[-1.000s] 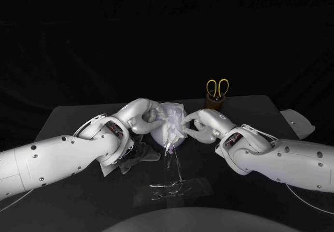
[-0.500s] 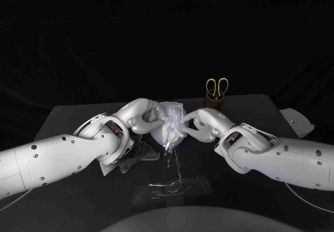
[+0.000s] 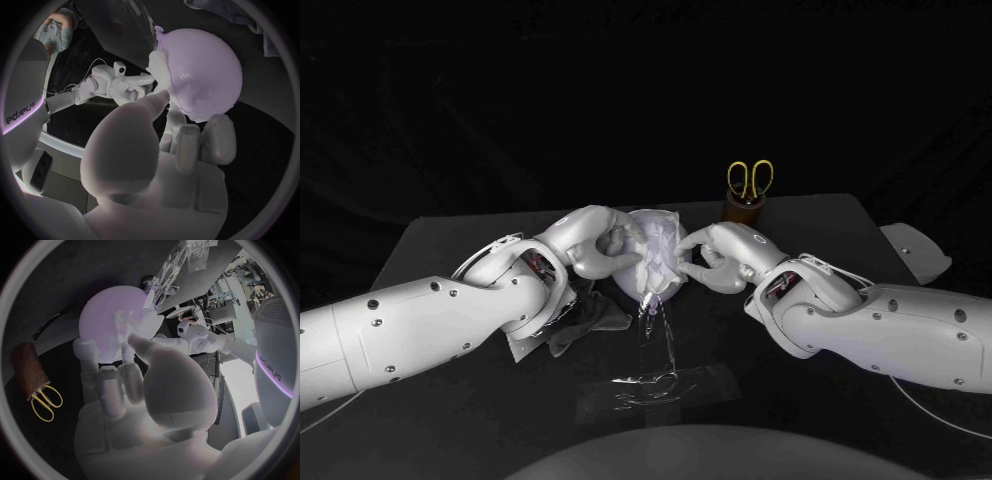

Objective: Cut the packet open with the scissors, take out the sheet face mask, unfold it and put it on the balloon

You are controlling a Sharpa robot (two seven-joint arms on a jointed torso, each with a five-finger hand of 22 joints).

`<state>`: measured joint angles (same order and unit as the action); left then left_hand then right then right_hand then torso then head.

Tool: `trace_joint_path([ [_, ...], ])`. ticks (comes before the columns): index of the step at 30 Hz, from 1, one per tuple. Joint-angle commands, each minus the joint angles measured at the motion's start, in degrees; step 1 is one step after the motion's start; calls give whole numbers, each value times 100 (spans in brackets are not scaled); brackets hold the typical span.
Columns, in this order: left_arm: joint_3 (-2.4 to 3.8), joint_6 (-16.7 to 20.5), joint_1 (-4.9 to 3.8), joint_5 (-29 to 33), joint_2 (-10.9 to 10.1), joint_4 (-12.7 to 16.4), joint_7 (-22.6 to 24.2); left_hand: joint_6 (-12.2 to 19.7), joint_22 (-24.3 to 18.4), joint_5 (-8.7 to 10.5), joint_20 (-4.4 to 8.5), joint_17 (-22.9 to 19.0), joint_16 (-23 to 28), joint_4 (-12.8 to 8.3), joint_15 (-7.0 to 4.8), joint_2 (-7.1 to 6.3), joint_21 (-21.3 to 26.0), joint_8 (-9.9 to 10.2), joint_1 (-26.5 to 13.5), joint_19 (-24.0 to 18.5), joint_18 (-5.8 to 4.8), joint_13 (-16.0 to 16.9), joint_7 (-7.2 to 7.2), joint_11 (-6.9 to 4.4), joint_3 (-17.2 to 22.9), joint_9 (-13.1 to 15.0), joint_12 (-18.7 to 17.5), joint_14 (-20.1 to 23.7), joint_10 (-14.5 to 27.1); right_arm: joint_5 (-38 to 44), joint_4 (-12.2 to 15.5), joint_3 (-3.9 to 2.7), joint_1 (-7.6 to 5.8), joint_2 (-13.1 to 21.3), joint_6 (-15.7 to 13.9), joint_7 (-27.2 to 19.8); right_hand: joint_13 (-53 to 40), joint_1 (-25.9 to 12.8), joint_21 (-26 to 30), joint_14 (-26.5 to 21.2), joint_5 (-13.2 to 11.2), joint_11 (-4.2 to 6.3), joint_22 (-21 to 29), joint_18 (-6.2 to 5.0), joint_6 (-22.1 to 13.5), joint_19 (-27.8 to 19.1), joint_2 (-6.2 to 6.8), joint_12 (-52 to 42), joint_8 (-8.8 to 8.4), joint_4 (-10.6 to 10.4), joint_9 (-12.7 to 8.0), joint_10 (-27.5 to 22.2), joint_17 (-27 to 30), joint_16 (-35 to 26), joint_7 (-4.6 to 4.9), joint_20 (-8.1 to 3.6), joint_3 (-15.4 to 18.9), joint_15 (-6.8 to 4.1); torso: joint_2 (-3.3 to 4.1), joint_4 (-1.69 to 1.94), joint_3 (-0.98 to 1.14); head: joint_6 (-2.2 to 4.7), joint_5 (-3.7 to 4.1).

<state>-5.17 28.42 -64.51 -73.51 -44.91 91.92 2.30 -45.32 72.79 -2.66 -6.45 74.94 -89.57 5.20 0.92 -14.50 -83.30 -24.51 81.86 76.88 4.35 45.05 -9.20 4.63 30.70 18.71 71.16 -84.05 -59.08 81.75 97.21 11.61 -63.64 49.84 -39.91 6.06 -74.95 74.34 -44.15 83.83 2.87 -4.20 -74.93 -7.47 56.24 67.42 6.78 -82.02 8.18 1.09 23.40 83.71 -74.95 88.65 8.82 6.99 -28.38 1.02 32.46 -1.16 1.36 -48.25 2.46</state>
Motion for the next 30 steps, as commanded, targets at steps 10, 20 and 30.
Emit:
trace_joint_path([
  [10,3,-124,3,-340,33,-20,-92,-293,60,-11,-19,1365,-17,4,-9,94,-27,-51,99,50,-60,86,67,-42,-61,-32,60,-536,-82,66,0,1,6,-6,117,48,-809,-10,31,367,-13,-23,-392,-79,16,-2,46,-34,-24,-30,-8,127,-947,30,29,3,28,-4,-1,-1,3,-7,0],
  [20,4,-63,3,-625,101,-119,-231,-391,123,-11,6,1458,-34,-1,-39,184,-52,-71,172,99,-73,122,97,-74,-32,-57,65,-575,-116,66,3,1,5,-7,137,63,-811,-13,24,370,-13,-22,-394,-78,17,1,44,-36,-25,-35,-9,128,-956,32,28,3,30,-4,3,-3,-1,-33,6],
  [30,5,-78,2,-846,184,-207,-300,-439,165,-11,17,1489,-40,-17,-48,191,-70,-85,209,132,-83,145,105,-81,-27,-68,69,-588,-136,68,9,0,5,-12,153,78,-812,-14,22,372,-13,-22,-394,-78,18,2,44,-37,-26,-37,-10,128,-959,32,28,3,30,-4,0,-3,2,-55,2],
])
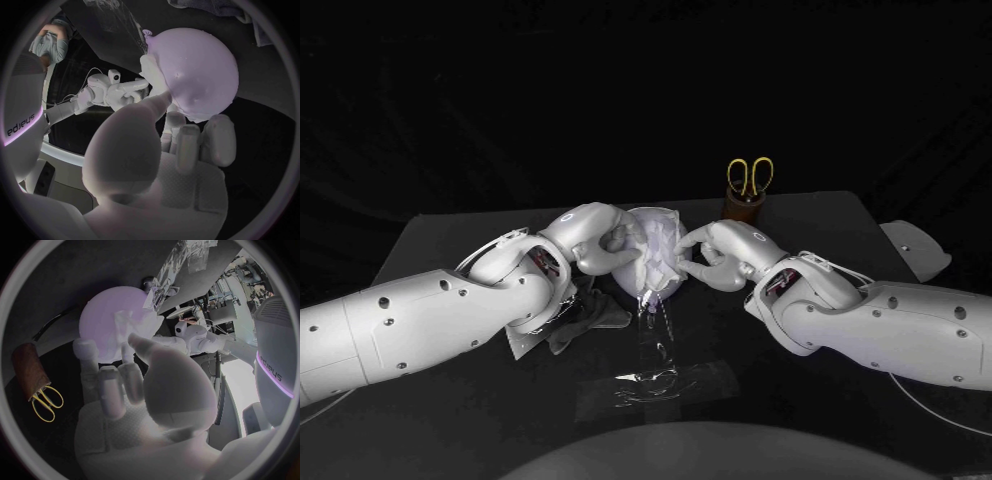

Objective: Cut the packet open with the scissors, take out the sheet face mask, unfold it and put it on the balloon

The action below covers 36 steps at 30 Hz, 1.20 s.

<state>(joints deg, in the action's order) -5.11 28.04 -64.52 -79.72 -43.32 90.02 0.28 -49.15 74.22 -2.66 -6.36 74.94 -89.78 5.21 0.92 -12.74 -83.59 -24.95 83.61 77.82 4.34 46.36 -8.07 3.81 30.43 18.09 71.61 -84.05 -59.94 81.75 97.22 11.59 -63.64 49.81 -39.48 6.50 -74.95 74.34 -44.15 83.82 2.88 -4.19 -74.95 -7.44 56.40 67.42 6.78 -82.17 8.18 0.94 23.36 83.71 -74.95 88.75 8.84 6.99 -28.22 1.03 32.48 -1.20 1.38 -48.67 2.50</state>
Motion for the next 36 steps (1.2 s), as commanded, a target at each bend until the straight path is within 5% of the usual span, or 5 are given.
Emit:
trace_joint_path([
  [1,0,-40,2,-235,30,-22,-100,-63,23,-11,8,1492,-19,-19,-49,18,-42,-43,37,39,-82,15,-7,0,0,-6,25,-590,-53,68,8,1,5,-10,111,35,-812,-14,22,373,-13,-23,-393,-81,2,2,44,-22,-25,-21,-5,129,-959,23,26,3,15,-5,-4,0,1,-14,-1],
  [14,1,170,2,-122,42,-1,149,-671,88,-11,94,1506,-22,10,-170,263,-72,-400,95,88,-94,379,158,-146,73,79,169,-595,-378,72,9,1,5,-16,127,41,-812,-14,22,373,-13,-23,-393,-81,2,2,44,-22,-25,-21,-5,129,-959,23,26,3,15,-5,-4,2,-1,-14,-6],
  [36,3,458,3,418,-74,136,562,-762,112,-12,153,1506,-22,0,-218,367,-81,-532,108,104,-99,748,180,-190,176,111,306,-595,-629,98,-3,0,5,-22,167,63,-811,-12,33,375,-13,-20,-390,-83,12,-3,40,-21,-27,-33,-8,127,-965,25,21,3,19,-6,-3,0,0,7,-36],
])
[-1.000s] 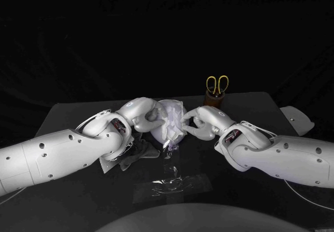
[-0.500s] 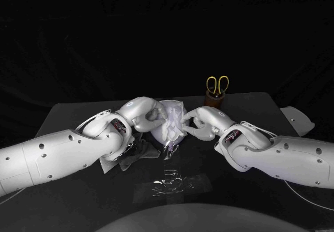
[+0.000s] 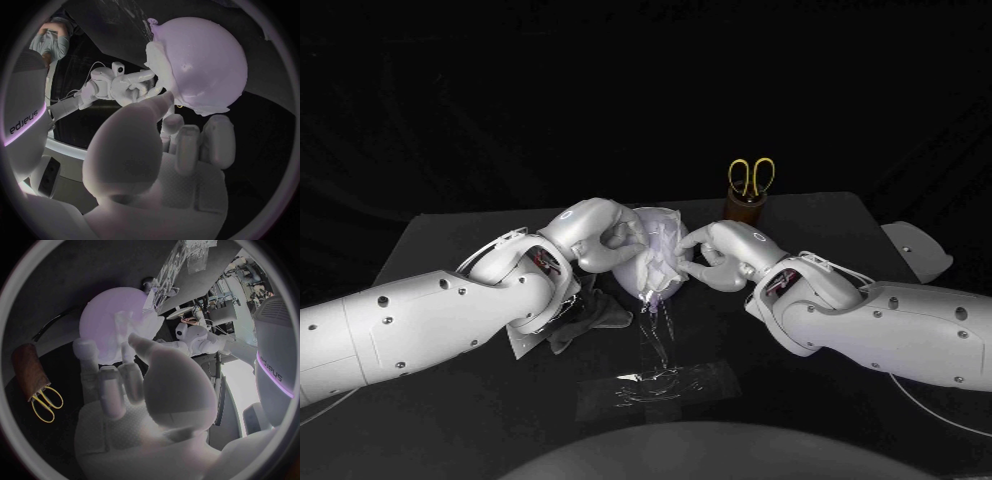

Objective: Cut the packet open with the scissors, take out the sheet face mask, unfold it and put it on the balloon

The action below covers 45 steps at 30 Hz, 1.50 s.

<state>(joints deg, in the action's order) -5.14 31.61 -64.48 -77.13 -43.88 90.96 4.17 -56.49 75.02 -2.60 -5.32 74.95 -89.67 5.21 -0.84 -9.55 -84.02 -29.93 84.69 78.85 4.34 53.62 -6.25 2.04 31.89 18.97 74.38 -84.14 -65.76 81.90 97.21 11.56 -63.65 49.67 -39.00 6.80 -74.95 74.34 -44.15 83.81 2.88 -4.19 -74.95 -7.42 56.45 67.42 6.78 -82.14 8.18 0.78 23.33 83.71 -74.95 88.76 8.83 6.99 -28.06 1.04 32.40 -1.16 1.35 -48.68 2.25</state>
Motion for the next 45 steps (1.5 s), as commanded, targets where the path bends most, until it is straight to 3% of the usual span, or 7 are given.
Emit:
trace_joint_path([
  [1,5,92,-1,177,-28,54,182,-28,32,-18,50,1505,-33,2,-43,50,-39,-39,-3,1,-99,43,-1,-13,35,24,38,-586,-62,83,-3,3,7,-9,119,33,-811,-12,33,376,-13,-20,-390,-85,6,-3,40,-24,-28,-17,-5,127,-965,23,22,3,3,-7,4,-3,4,12,-8],
  [17,8,-366,-6,561,-417,406,-4,14,36,-16,67,1505,-33,24,-52,35,-40,-108,-88,1,-100,78,17,-19,89,75,49,-586,-68,90,-22,3,7,-13,118,35,-811,-12,33,376,-13,-20,-390,-85,6,-3,40,-24,-28,-17,-5,127,-965,23,22,3,3,-7,1,6,-3,14,-1],
  [19,8,-334,-7,605,-408,392,20,243,6,-13,67,1505,-33,22,-37,-15,-26,7,-116,-24,-94,-232,-13,8,69,35,-104,-586,174,90,-24,3,7,-15,118,35,-811,-12,33,376,-13,-20,-390,-85,6,-3,40,-24,-28,-17,-5,127,-965,23,22,3,3,-7,2,4,-4,18,-4],
  [21,8,-300,-7,638,-384,374,58,712,-50,-12,38,1503,-32,37,34,-200,0,299,-201,-71,-86,-642,-133,105,-13,-96,-330,-585,493,90,-26,3,7,-17,117,35,-811,-12,33,376,-13,-20,-390,-85,6,-3,40,-24,-28,-17,-5,127,-965,23,22,3,3,-7,4,0,-1,17,-10],
  [28,6,-259,-5,597,-264,248,89,1104,-101,-16,-59,1444,-19,55,135,-375,29,620,-243,-115,-74,-759,-245,208,-163,-264,-407,-561,583,91,-28,3,7,-27,120,36,-806,-12,48,371,-13,-18,-386,-87,9,-10,45,-19,-32,-24,-8,123,-955,21,21,2,10,-9,9,-3,7,21,-24],
  [40,5,-243,0,543,-112,41,42,1079,-84,-16,-90,1465,-24,41,159,-345,24,642,-181,-101,-77,-683,-264,229,-168,-287,-371,-569,525,91,-23,3,7,-31,129,39,-806,-12,48,371,-13,-18,-386,-87,9,-10,45,-19,-32,-24,-8,123,-955,21,21,2,10,-9,5,2,2,8,-13],
  [45,5,-284,1,516,-78,16,35,778,-64,-16,-109,1475,-26,25,161,-284,17,494,-116,-87,-78,-615,-236,217,-175,-242,-333,-574,478,91,-24,2,7,-40,132,39,-806,-12,48,371,-13,-18,-386,-87,9,-10,45,-19,-32,-24,-8,123,-955,21,21,2,10,-9,2,-3,0,11,-18],
])
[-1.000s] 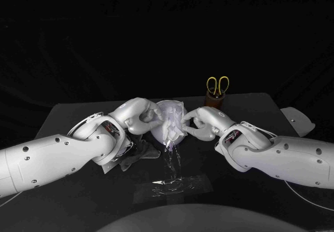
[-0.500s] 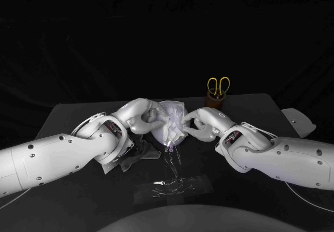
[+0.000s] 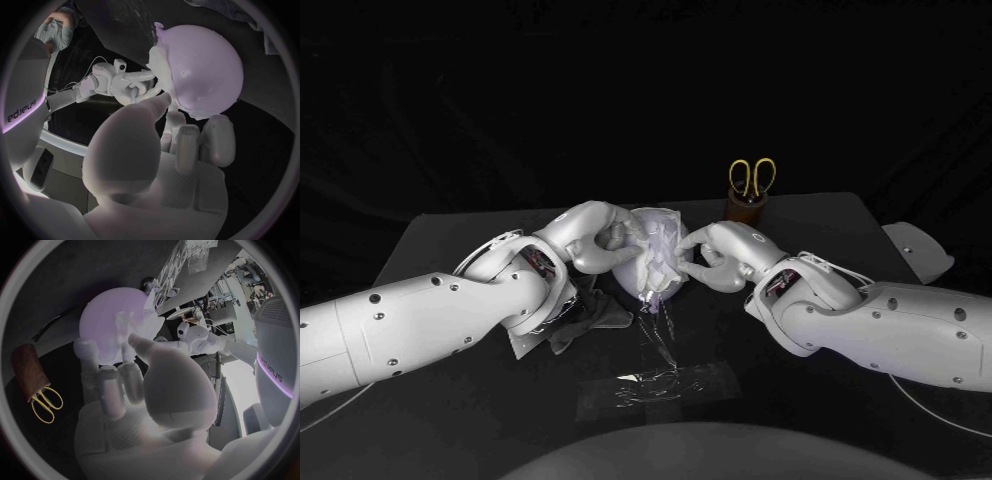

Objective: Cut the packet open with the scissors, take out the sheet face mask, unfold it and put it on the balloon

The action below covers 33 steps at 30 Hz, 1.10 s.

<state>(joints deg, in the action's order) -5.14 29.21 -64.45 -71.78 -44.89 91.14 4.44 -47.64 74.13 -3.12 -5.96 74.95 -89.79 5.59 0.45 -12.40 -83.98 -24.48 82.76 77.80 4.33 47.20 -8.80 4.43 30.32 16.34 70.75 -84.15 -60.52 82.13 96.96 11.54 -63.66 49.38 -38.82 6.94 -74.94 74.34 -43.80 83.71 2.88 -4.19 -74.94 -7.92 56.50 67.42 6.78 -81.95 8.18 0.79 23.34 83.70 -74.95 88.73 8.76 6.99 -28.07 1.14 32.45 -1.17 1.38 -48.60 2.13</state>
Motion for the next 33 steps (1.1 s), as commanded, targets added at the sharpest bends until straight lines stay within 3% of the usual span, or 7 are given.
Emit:
trace_joint_path([
  [1,5,-49,-1,-19,25,-4,10,-192,22,36,-44,1476,-15,-21,22,24,14,-93,101,16,-76,45,39,-37,-16,34,39,-573,-59,69,0,4,7,-10,114,26,-806,-12,14,381,-13,-19,-387,-37,4,-10,45,-38,-32,-25,-9,123,-955,24,28,2,11,-18,-2,-1,-3,2,-5],
  [11,5,-107,-1,-42,38,13,82,-330,40,35,-11,1501,-20,-65,-43,93,7,-147,194,27,-77,102,125,-121,18,36,55,-583,-99,69,-3,4,7,-10,126,32,-806,-12,14,381,-13,-19,-387,-37,4,-10,45,-38,-32,-25,-9,123,-955,24,28,2,11,-18,-2,0,-5,6,4],
  [22,5,-200,-2,-91,54,10,60,-298,52,35,10,1505,-21,-91,-63,88,2,-108,221,36,-80,125,129,-134,34,11,59,-585,-112,69,1,3,7,-11,126,40,-806,-12,14,381,-13,-19,-387,-37,4,-10,45,-38,-32,-25,-9,123,-955,24,28,2,11,-18,-3,-2,-2,3,8],
  [33,5,-273,-2,-145,65,-14,-15,13,109,35,54,1505,-21,-120,-105,32,-20,183,223,77,-93,178,102,-180,65,-135,70,-585,-151,69,5,3,7,-10,132,49,-811,-13,17,383,-13,-18,-386,-37,8,-10,44,-43,-38,-39,-14,126,-962,26,27,1,18,-19,-3,-1,-1,-6,15],
])
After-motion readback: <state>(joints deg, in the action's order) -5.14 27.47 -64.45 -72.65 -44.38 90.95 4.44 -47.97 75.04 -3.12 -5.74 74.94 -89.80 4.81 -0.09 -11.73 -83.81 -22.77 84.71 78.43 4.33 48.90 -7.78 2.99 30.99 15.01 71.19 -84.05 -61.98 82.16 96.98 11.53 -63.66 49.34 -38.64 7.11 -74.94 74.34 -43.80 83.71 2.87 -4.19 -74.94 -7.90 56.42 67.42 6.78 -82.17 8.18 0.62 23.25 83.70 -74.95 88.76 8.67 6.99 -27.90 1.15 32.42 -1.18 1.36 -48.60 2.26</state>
